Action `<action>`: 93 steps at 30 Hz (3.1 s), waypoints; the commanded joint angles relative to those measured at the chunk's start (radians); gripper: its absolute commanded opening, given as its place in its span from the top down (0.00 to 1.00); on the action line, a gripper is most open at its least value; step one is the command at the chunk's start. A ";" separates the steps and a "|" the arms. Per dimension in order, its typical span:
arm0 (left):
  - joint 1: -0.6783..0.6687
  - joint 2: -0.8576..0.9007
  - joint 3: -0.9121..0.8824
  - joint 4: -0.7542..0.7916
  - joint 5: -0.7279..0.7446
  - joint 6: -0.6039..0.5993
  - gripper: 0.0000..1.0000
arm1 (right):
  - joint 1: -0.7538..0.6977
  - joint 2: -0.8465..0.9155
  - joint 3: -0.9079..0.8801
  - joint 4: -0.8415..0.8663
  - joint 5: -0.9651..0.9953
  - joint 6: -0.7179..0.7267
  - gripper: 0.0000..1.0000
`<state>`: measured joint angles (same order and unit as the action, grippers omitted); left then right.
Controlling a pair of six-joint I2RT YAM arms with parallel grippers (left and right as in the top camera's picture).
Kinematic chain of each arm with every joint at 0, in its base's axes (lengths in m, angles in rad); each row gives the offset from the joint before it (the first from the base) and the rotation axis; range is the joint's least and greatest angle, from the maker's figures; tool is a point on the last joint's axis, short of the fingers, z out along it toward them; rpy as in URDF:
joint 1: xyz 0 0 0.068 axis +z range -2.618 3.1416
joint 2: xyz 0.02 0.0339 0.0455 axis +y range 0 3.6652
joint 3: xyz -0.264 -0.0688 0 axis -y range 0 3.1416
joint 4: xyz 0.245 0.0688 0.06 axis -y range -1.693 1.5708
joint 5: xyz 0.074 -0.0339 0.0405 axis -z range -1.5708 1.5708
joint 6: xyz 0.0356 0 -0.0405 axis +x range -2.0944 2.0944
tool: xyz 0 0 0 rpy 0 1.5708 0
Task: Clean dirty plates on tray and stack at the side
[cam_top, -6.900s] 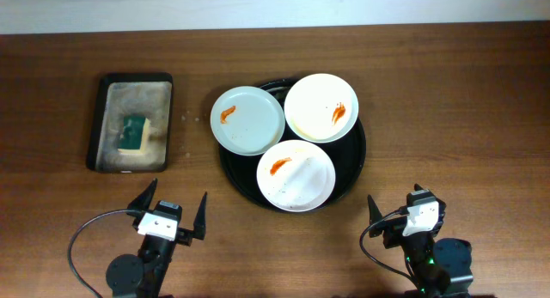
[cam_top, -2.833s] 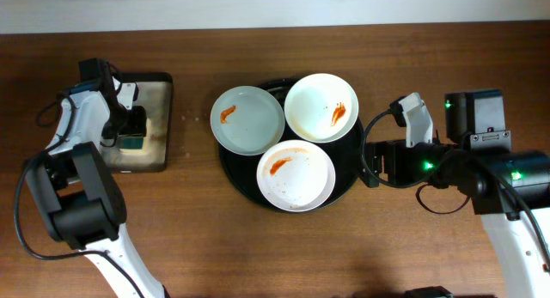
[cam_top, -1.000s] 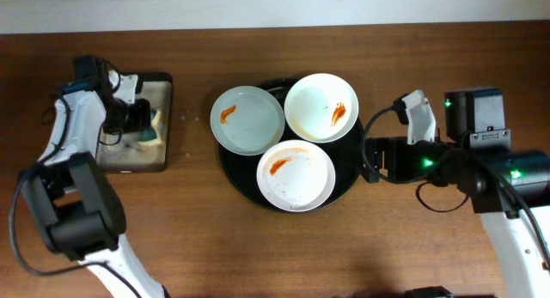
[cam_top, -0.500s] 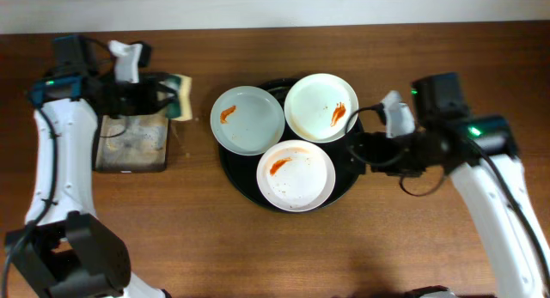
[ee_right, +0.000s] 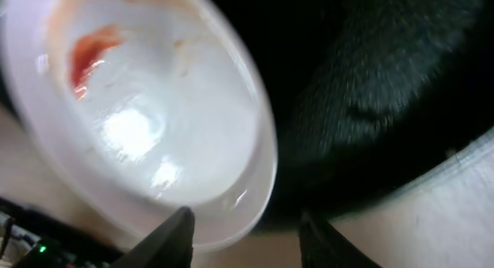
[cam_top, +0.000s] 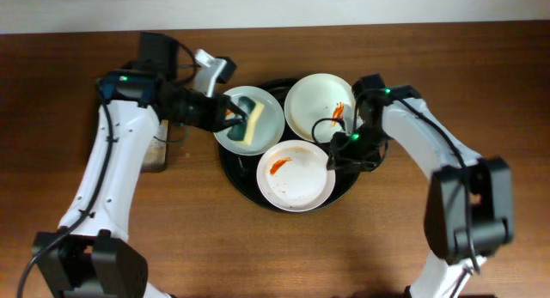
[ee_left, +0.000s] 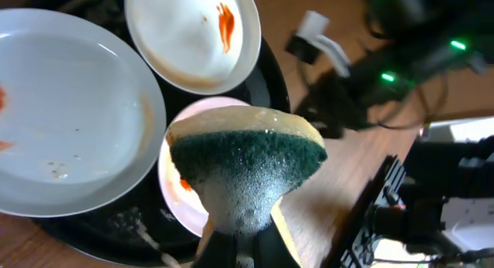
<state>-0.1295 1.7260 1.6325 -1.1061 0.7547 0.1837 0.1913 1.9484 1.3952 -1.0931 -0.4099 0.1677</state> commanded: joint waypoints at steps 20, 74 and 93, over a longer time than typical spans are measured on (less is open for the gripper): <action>-0.301 -0.024 -0.290 0.273 -0.264 -0.148 1.00 | -0.153 0.222 -0.160 0.166 -0.563 -0.346 0.68; -0.491 0.098 -0.310 0.544 -0.368 -0.303 1.00 | 0.030 -0.282 -0.143 0.107 0.176 0.077 0.96; -0.491 0.111 -0.310 0.562 -0.561 -0.319 1.00 | 0.032 -0.508 -0.131 -0.021 0.103 0.073 0.96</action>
<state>-0.6235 1.8236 1.3258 -0.5354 0.2630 -0.1257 0.2195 1.4975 1.2385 -1.1007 -0.2676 0.2398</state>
